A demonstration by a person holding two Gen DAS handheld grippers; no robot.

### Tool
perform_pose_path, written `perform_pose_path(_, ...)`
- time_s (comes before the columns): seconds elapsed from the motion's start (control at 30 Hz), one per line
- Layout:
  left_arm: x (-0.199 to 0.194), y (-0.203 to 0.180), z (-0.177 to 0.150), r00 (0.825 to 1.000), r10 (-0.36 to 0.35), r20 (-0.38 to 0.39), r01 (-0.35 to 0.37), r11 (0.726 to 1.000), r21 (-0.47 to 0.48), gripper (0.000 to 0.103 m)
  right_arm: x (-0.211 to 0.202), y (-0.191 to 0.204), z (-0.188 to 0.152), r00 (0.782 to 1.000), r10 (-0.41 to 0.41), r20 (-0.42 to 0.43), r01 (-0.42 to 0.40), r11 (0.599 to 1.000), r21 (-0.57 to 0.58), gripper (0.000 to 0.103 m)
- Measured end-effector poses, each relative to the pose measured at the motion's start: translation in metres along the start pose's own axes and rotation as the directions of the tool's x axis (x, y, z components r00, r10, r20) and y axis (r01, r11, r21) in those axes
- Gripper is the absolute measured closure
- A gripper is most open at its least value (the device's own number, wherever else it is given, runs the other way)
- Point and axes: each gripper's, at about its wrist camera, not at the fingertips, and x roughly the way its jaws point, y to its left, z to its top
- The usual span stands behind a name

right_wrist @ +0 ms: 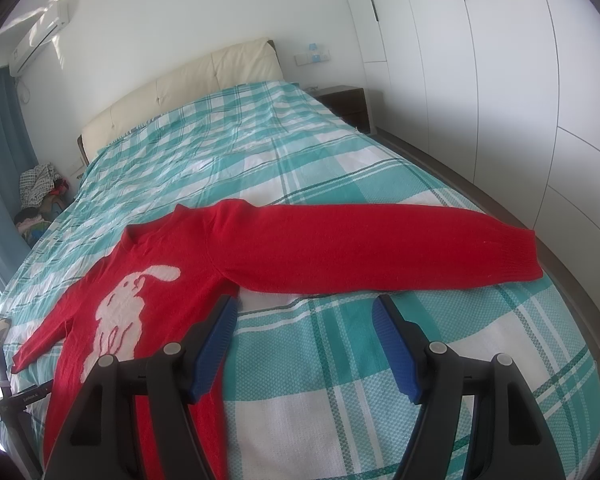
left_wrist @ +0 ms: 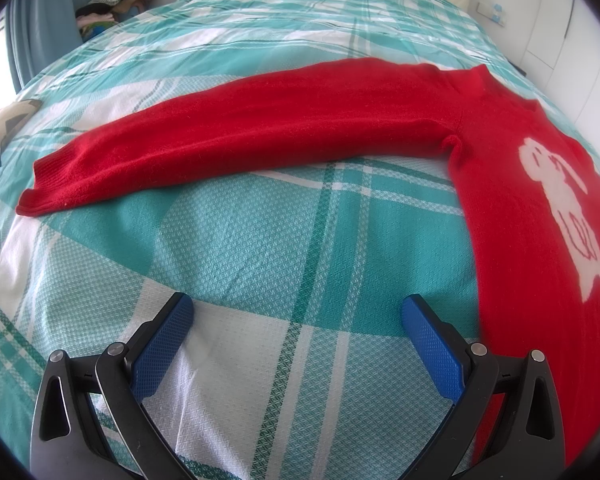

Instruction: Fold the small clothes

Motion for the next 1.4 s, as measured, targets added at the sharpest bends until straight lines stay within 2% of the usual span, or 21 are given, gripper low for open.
perform_pose_path(1.4, 0.0000, 0.0000, -0.0001, 1.000, 0.000, 0.000, 0.000, 1.000, 0.000, 0.000, 0.0004, -0.0008, -0.0022, 1.000, 0.003, -0.003, -0.003, 1.000, 0.001, 0.033)
